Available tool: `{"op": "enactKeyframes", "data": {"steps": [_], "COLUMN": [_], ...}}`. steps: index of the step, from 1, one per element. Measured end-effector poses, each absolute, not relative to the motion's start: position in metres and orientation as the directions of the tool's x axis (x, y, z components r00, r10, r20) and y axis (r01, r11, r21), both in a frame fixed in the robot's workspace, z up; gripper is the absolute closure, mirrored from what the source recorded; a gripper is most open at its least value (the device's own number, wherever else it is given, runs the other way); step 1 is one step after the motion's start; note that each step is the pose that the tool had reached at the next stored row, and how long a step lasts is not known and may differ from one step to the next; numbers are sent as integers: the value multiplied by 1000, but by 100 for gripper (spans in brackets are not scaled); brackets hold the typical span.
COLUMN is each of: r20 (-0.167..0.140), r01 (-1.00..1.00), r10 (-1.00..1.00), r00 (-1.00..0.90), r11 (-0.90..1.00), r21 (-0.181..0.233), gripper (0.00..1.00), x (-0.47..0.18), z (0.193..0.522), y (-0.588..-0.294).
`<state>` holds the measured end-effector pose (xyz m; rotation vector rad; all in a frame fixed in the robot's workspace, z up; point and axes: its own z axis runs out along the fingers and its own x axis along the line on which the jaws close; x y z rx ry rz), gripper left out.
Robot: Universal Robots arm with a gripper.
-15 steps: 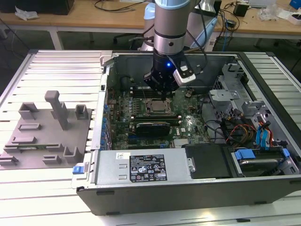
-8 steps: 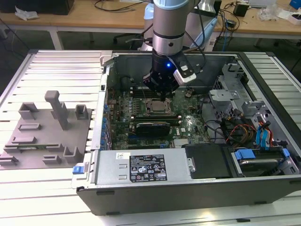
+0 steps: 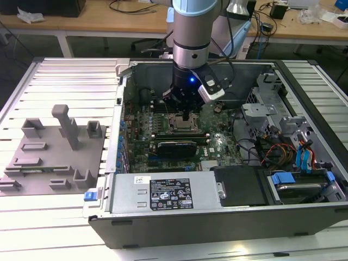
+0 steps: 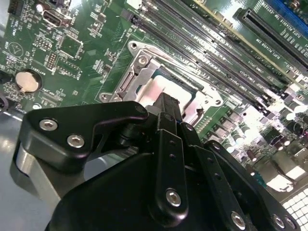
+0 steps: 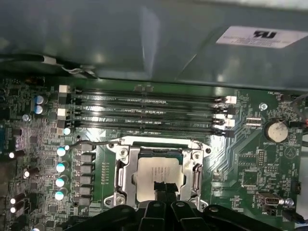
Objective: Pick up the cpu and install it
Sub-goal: 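Close the cpu cover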
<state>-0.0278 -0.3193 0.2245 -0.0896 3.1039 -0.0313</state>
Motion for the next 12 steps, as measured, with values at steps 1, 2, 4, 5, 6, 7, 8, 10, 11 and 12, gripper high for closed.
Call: {"op": "enactKeyframes", "data": {"steps": [1, 2, 4, 5, 6, 7, 8, 10, 11, 12], "r20": [-36, -35, -35, -36, -36, -36, -36, -36, -36, -35], "r01": [-59, -60, -61, -61, -61, -61, -61, -61, -61, -61], "r10": [-59, -60, -61, -62, -62, -62, -62, -61, -62, -62], "r00": [-998, -998, -997, -997, -997, -997, -997, -997, -997, -997], "r11": [998, 998, 998, 998, 998, 998, 998, 998, 998, 998], "r21": [-21, -22, -21, -21, -21, -21, -21, -21, -21, -21], "gripper": [89, 89, 89, 89, 89, 89, 89, 89, 89, 89], "x": [-28, -29, -31, -33, -35, -37, -39, -42, -42, -42], "z": [224, 224, 223, 223, 223, 223, 223, 223, 223, 223], "y": [-319, -319, -319, -319, -319, -319, -319, -319, -319, -319]}}
